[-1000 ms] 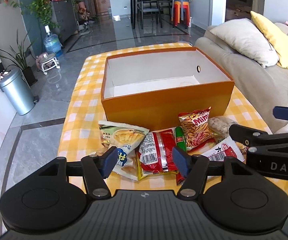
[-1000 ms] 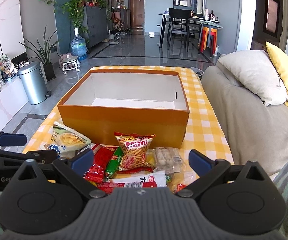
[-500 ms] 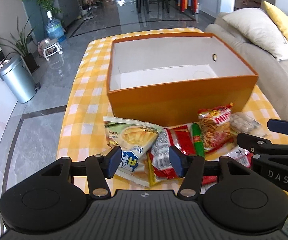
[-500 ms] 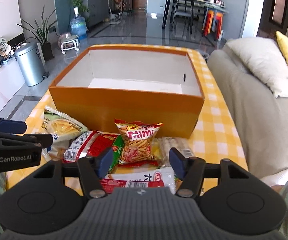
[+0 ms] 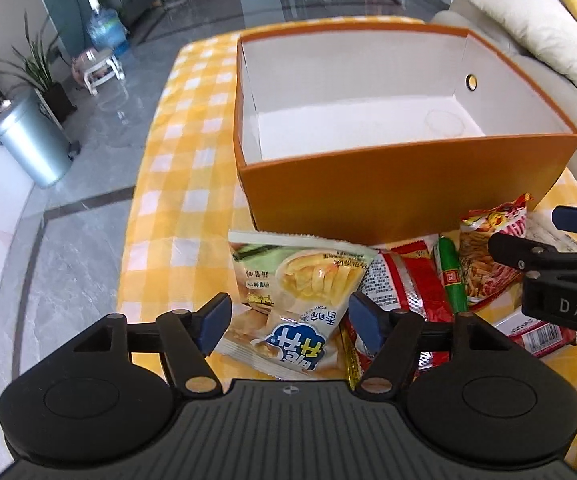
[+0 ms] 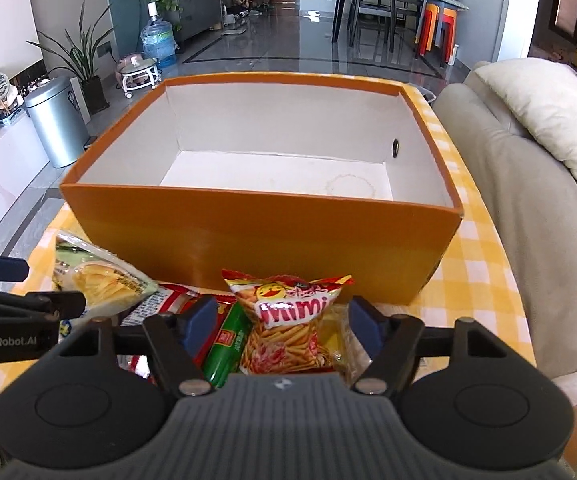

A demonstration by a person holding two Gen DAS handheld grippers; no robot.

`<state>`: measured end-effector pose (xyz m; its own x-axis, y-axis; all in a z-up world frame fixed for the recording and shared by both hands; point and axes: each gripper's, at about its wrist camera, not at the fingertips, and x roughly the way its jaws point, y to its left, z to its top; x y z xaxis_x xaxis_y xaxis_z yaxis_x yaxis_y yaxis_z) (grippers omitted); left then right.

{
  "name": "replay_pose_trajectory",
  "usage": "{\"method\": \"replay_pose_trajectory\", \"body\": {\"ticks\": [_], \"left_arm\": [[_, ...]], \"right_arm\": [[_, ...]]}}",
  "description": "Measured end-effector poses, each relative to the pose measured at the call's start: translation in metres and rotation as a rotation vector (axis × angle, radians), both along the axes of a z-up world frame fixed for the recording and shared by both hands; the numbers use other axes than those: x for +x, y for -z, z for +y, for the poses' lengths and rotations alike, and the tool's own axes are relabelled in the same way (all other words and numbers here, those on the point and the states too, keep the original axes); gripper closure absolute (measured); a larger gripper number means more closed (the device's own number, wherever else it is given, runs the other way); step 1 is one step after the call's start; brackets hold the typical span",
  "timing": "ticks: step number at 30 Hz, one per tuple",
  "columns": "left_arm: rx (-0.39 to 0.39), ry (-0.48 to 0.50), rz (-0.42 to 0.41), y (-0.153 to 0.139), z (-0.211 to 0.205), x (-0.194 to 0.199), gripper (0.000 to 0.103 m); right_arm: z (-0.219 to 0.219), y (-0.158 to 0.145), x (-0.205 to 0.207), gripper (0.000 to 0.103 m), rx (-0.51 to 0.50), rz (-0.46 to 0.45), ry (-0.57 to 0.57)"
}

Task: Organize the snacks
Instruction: 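Grasp the green-and-white chip bag with the left tool while the right tool grasps the red Mimi bag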

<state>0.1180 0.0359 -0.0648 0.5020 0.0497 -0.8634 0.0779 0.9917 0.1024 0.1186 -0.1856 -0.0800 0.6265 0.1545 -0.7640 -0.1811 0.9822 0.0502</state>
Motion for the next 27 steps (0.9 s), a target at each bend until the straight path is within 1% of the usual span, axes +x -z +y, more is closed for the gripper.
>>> {"method": "replay_pose_trajectory", "body": {"ticks": [3, 6, 14, 16, 18, 20, 22, 23, 24, 25, 27], "left_arm": [[-0.032, -0.011, 0.034, 0.007, 0.004, 0.007, 0.023], [-0.029, -0.012, 0.063, 0.013, 0.005, 0.012, 0.023], [-0.028, -0.02, 0.077, 0.024, 0.005, 0.023, 0.02], [-0.022, -0.02, 0.076, 0.025, 0.004, 0.025, 0.019], [-0.019, -0.017, 0.079, 0.028, 0.002, 0.026, 0.019], [-0.021, -0.019, 0.087, 0.031, 0.001, 0.027, 0.019], [-0.015, -0.022, 0.089, 0.034, 0.001, 0.029, 0.021], [-0.012, -0.024, 0.088, 0.035, 0.0, 0.03, 0.023], [-0.011, -0.022, 0.087, 0.036, -0.001, 0.03, 0.027], [-0.009, -0.021, 0.087, 0.037, -0.002, 0.03, 0.027], [0.003, -0.018, 0.082, 0.038, -0.004, 0.029, 0.032]], "right_arm": [[0.0, 0.008, 0.006, 0.032, 0.003, 0.019, -0.006], [0.002, 0.014, 0.01, 0.032, 0.006, 0.03, -0.021], [0.004, 0.03, 0.016, 0.033, 0.024, 0.075, -0.041], [0.005, 0.034, 0.017, 0.041, 0.026, 0.084, -0.045], [0.006, 0.038, 0.017, 0.043, 0.02, 0.091, -0.053], [0.007, 0.04, 0.017, 0.043, 0.016, 0.087, -0.054], [0.008, 0.041, 0.017, 0.048, 0.012, 0.085, -0.052], [0.008, 0.041, 0.018, 0.049, 0.008, 0.083, -0.051], [0.007, 0.042, 0.018, 0.053, 0.0, 0.082, -0.048], [0.007, 0.043, 0.018, 0.059, -0.01, 0.081, -0.045], [0.003, 0.043, 0.017, 0.066, -0.024, 0.079, -0.036]]}}
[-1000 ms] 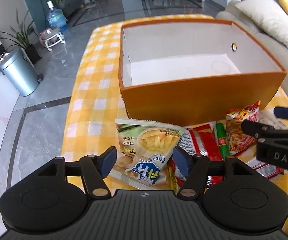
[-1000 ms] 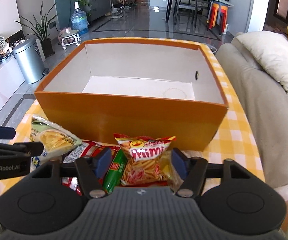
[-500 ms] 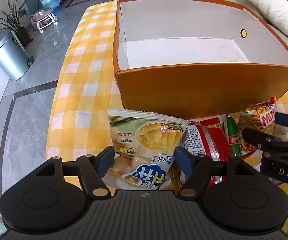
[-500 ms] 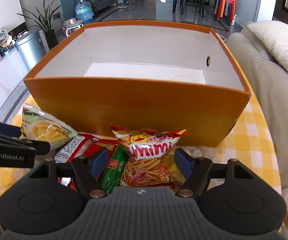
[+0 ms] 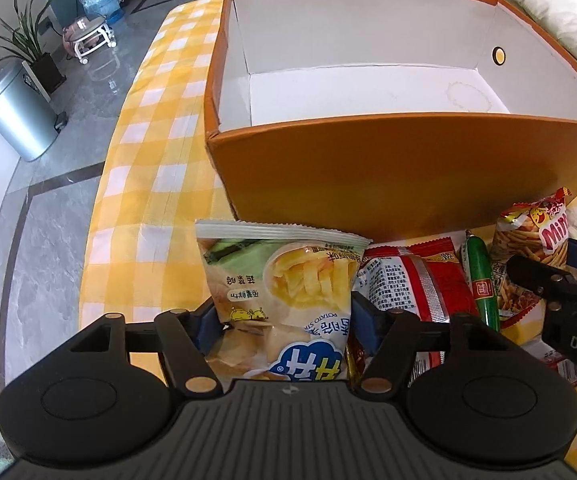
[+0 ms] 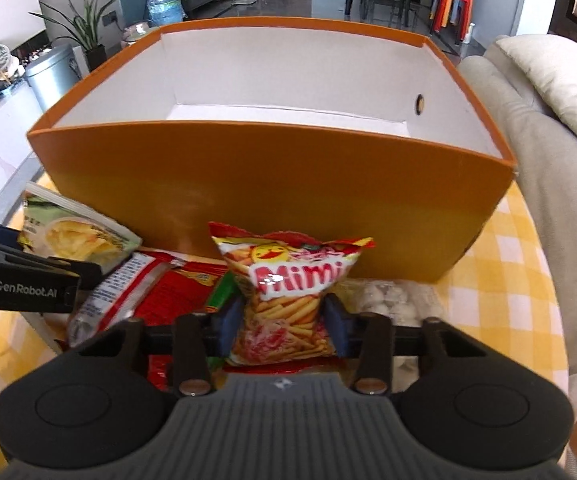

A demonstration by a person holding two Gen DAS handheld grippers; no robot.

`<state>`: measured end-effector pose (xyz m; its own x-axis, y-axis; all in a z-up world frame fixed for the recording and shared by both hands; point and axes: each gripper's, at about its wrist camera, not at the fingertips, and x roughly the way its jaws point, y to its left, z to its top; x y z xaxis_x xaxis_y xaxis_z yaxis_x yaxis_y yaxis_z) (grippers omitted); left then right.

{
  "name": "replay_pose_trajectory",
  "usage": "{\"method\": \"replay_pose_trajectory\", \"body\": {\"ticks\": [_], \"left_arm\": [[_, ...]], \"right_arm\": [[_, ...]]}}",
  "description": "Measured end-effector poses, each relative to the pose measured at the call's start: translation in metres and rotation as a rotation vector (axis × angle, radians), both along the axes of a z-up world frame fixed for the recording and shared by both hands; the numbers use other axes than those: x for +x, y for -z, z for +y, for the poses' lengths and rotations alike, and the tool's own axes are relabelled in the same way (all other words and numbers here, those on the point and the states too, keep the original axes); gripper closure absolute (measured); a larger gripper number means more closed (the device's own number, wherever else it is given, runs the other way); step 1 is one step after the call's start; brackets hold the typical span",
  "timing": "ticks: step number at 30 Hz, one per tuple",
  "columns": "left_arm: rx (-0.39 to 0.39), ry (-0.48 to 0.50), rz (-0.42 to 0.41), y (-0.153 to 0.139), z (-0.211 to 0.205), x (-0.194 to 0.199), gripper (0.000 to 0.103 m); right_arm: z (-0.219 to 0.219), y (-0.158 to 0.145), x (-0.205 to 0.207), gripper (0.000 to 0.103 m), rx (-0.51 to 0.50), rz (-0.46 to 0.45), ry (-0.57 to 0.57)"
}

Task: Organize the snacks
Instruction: 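Grasp the green-and-white chip bag with the left tool while the right tool grasps the red Mimi bag, then lift both bags and carry them over the orange box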

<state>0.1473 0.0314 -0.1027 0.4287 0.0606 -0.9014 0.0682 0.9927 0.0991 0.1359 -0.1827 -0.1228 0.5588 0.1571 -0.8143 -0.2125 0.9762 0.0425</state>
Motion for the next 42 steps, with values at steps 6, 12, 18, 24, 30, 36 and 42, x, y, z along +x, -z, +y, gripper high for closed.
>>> {"method": "replay_pose_trajectory", "body": {"ticks": [6, 12, 18, 24, 30, 36, 42], "left_arm": [[-0.006, -0.017, -0.023, -0.006, 0.002, -0.005, 0.049], [-0.001, -0.041, -0.067, -0.021, 0.005, -0.013, 0.053], [-0.017, -0.06, -0.114, -0.041, 0.003, -0.027, 0.053], [-0.044, -0.07, -0.148, -0.058, 0.003, -0.042, 0.053], [-0.062, -0.068, -0.202, -0.077, 0.001, -0.055, 0.053], [-0.083, -0.068, -0.261, -0.093, -0.002, -0.065, 0.053], [-0.103, -0.06, -0.308, -0.109, -0.004, -0.072, 0.053]], "right_arm": [[-0.002, -0.001, -0.001, 0.07, 0.006, -0.006, -0.004], [-0.002, -0.013, -0.005, 0.072, 0.005, -0.04, -0.017], [0.001, -0.03, -0.011, 0.072, -0.002, -0.087, -0.023], [-0.001, -0.046, -0.018, 0.072, 0.038, -0.108, -0.027], [-0.005, -0.065, -0.032, 0.072, 0.059, -0.136, -0.038], [-0.013, -0.085, -0.047, 0.072, 0.061, -0.188, -0.038], [-0.018, -0.102, -0.059, 0.072, 0.07, -0.227, -0.034]]}}
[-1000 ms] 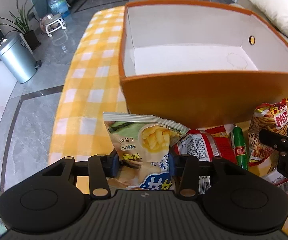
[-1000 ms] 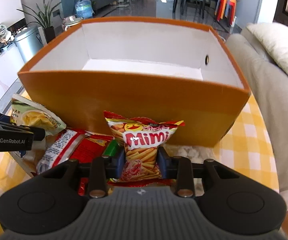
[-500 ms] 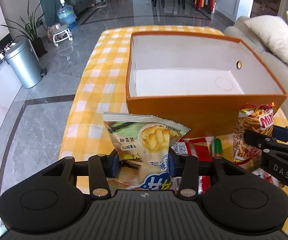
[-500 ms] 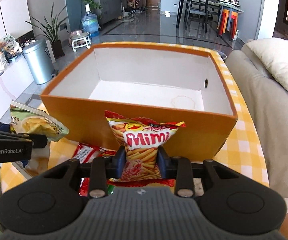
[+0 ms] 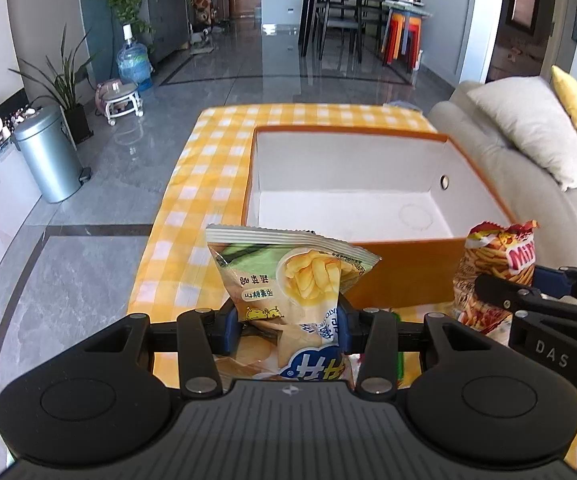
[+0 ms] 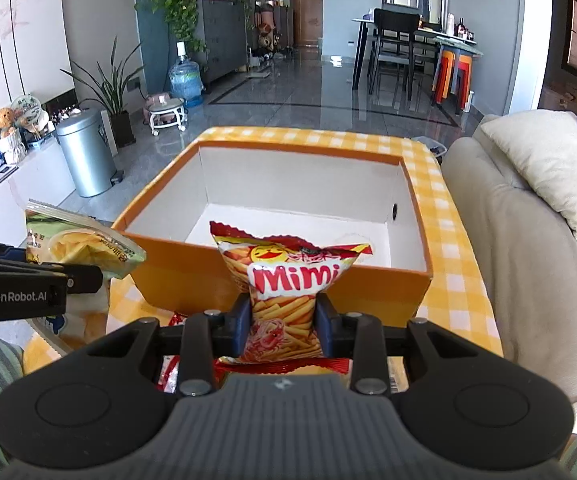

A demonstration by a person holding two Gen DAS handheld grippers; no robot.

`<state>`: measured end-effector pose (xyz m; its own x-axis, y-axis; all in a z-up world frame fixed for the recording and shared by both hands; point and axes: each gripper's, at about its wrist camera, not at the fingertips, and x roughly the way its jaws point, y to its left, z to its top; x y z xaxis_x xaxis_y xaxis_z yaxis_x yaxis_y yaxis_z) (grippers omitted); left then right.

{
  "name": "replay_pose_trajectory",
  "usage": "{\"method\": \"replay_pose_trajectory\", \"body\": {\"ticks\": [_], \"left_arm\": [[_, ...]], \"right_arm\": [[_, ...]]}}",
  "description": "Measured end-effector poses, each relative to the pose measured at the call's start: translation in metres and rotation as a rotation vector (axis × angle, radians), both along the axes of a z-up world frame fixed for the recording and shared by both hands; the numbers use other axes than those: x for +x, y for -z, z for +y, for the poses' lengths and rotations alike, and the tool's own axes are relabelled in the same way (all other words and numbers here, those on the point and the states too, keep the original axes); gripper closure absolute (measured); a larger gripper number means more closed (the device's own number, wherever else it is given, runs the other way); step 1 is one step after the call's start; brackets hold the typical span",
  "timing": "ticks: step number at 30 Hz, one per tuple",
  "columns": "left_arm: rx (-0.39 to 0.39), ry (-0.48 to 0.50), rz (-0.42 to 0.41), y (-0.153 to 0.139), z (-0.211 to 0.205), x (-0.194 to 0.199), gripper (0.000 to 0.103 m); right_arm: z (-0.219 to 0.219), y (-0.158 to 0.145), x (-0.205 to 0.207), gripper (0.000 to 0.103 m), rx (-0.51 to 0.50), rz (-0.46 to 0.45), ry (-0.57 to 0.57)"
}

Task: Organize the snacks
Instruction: 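Lift both bags and carry them over the orange box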

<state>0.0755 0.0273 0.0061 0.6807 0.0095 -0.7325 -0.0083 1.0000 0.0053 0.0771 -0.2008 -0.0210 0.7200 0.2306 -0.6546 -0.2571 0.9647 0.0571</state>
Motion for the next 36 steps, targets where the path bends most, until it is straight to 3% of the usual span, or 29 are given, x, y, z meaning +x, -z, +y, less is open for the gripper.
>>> {"method": "replay_pose_trajectory", "body": {"ticks": [12, 23, 36], "left_arm": [[0.024, 0.038, -0.053, -0.023, -0.007, 0.012, 0.053], [0.049, 0.061, -0.073, -0.032, -0.01, 0.05, 0.053], [0.146, 0.145, 0.026, -0.001, -0.021, 0.112, 0.053]], "right_arm": [[-0.014, -0.03, 0.001, 0.072, 0.021, 0.021, -0.013], [-0.015, -0.059, 0.06, 0.072, 0.029, 0.058, -0.032], [0.002, -0.033, 0.139, 0.072, -0.007, 0.194, -0.082]]}}
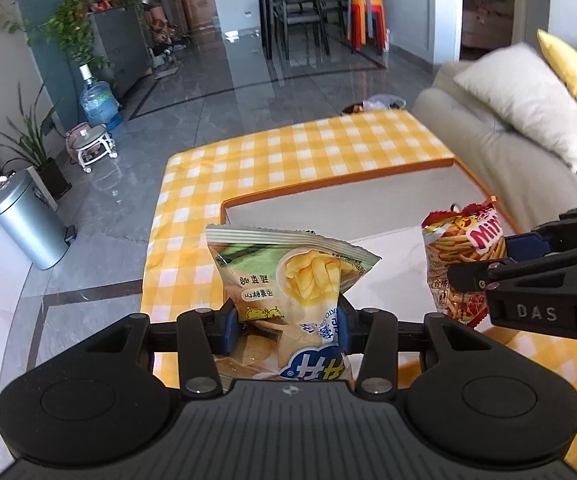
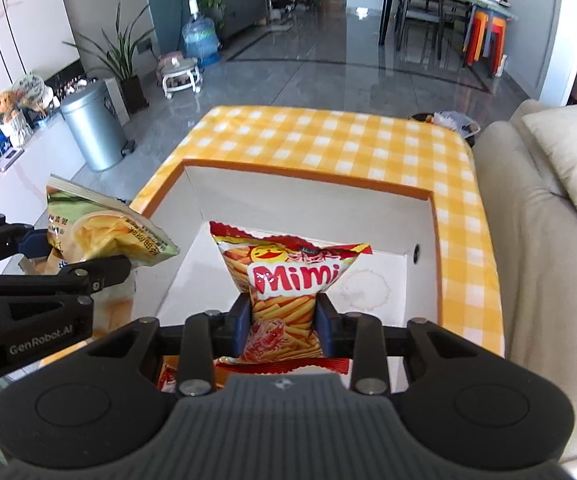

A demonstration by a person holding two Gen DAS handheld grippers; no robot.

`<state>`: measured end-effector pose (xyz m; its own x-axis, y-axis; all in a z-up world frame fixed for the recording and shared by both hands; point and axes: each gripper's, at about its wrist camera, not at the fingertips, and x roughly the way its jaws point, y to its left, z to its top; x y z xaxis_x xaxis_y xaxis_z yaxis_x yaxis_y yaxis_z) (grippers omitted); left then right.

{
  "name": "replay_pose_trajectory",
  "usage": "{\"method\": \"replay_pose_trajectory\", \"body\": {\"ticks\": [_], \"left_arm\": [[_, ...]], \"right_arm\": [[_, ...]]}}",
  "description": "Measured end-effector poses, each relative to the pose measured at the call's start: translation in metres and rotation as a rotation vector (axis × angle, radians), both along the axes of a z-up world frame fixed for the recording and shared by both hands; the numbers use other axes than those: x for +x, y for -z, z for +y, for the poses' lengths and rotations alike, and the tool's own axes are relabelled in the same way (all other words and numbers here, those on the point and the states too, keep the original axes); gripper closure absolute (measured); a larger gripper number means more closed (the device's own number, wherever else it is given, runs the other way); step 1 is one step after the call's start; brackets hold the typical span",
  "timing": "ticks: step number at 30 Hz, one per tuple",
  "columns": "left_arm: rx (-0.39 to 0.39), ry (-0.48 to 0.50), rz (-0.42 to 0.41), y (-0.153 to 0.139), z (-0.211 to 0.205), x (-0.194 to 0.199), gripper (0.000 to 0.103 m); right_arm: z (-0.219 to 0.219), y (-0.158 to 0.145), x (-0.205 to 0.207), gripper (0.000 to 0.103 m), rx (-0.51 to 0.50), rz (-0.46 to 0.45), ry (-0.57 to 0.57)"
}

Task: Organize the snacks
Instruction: 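Lift both bags and carry them over the orange box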

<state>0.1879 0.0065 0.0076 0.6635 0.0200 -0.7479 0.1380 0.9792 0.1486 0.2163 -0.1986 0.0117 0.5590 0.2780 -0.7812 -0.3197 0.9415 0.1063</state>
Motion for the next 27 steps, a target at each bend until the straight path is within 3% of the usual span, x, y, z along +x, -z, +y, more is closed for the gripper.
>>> {"method": "replay_pose_trajectory", "body": {"ticks": [9, 12, 27], "left_arm": [[0.078, 0.073, 0.082, 0.022, -0.007, 0.039, 0.053], [0.132, 0.08, 0.09, 0.03, -0.01, 0.048, 0.053], [0.216, 0.136, 0.24, 0.074, -0.021, 0.075, 0.052]], "right_arm": [[-0.002, 0.043, 0.051, 0.072, 0.014, 0.141, 0.008], [0.0, 0.052, 0.059, 0.072, 0.039, 0.178, 0.011], [0.009, 0.091, 0.077, 0.071, 0.068, 0.332, 0.039]]}}
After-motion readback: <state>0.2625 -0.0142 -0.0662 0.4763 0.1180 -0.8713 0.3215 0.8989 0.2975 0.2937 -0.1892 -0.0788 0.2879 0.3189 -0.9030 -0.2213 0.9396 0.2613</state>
